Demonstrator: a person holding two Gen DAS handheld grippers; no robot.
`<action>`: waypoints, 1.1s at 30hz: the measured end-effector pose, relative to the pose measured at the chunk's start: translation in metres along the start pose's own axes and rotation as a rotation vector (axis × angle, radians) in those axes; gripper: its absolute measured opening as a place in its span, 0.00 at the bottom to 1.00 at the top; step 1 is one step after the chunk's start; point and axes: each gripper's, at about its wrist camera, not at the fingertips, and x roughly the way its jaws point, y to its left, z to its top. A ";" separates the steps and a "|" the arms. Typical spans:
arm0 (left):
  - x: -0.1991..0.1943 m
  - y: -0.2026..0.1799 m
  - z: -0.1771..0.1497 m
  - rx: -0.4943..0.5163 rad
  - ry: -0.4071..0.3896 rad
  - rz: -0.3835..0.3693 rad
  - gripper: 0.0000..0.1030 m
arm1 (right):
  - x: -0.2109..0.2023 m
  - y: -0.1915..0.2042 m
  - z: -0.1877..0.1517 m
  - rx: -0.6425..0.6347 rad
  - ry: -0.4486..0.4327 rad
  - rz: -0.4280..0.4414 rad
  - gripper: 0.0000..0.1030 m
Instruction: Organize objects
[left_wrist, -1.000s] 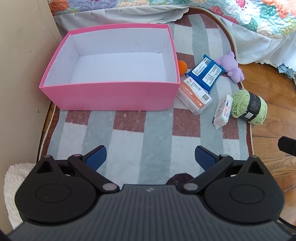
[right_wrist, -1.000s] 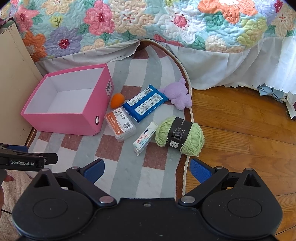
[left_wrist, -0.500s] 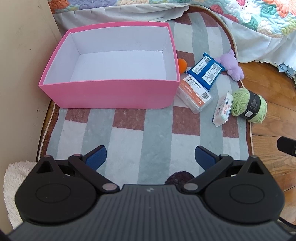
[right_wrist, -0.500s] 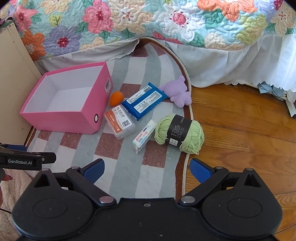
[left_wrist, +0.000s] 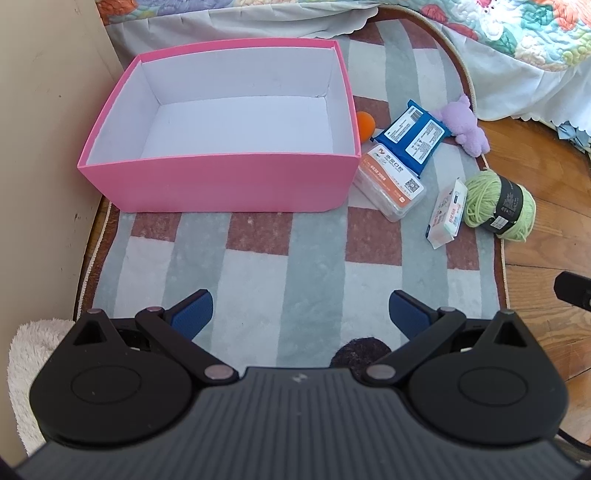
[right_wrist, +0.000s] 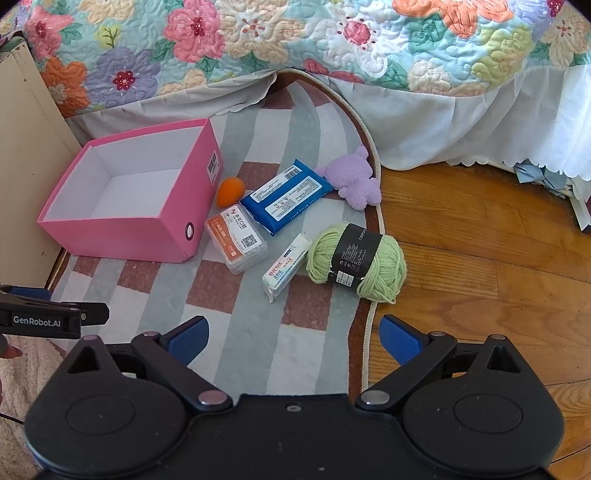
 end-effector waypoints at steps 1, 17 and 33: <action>0.000 0.000 0.000 0.000 0.001 -0.001 1.00 | 0.000 0.000 0.000 0.000 0.000 0.000 0.97; 0.000 -0.002 -0.001 -0.005 0.000 0.003 1.00 | 0.002 0.000 -0.001 -0.002 0.006 -0.006 0.97; -0.001 -0.003 -0.002 -0.010 0.003 0.004 1.00 | 0.002 0.001 -0.001 -0.002 0.006 -0.008 0.97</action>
